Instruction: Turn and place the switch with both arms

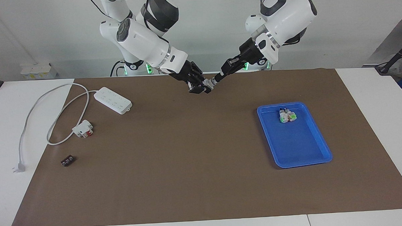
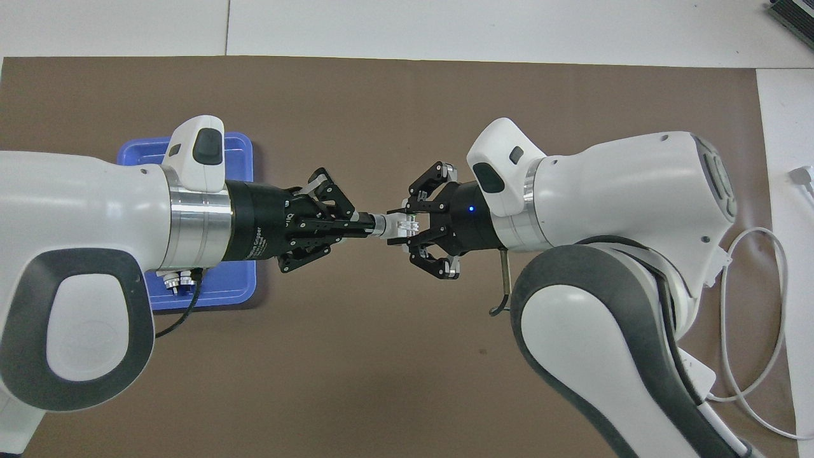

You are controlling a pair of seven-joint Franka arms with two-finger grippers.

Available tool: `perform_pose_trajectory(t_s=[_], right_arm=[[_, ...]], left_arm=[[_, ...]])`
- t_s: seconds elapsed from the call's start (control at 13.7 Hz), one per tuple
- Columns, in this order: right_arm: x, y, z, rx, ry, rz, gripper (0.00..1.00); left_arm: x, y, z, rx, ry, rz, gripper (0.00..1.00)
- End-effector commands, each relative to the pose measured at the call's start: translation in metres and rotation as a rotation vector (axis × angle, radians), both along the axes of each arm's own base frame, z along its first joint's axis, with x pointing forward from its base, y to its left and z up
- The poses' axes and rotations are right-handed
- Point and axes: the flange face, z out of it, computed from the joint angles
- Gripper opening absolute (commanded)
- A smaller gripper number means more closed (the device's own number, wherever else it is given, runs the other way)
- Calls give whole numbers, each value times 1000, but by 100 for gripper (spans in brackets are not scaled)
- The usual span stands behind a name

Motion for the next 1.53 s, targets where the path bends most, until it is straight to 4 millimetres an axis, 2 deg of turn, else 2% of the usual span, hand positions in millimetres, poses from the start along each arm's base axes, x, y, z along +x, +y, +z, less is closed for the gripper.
perform_pose_trajectory(t_s=[0.0,0.15,0.29,0.95,1.02,1.09,1.46], right_arm=[[-8,5,3,7,10,-12,0],[-8,5,3,7,15,-18,0],[-8,5,3,7,15,-18,0],[-8,6,3,6,14,-18,0],[-8,6,3,6,13,-17,14],[-8,6,3,6,11,-15,99],[-8,6,3,6,11,-15,100]], left_arm=[[-7,-12,6,-41,98,153,0],[-6,-18,9,-61,136,246,0],[-9,-24,8,-63,129,241,0],[-8,-24,7,-64,123,246,0],[-7,-24,9,-66,118,250,0],[-7,-23,8,-66,117,252,0],[-6,-21,6,-62,104,254,0]])
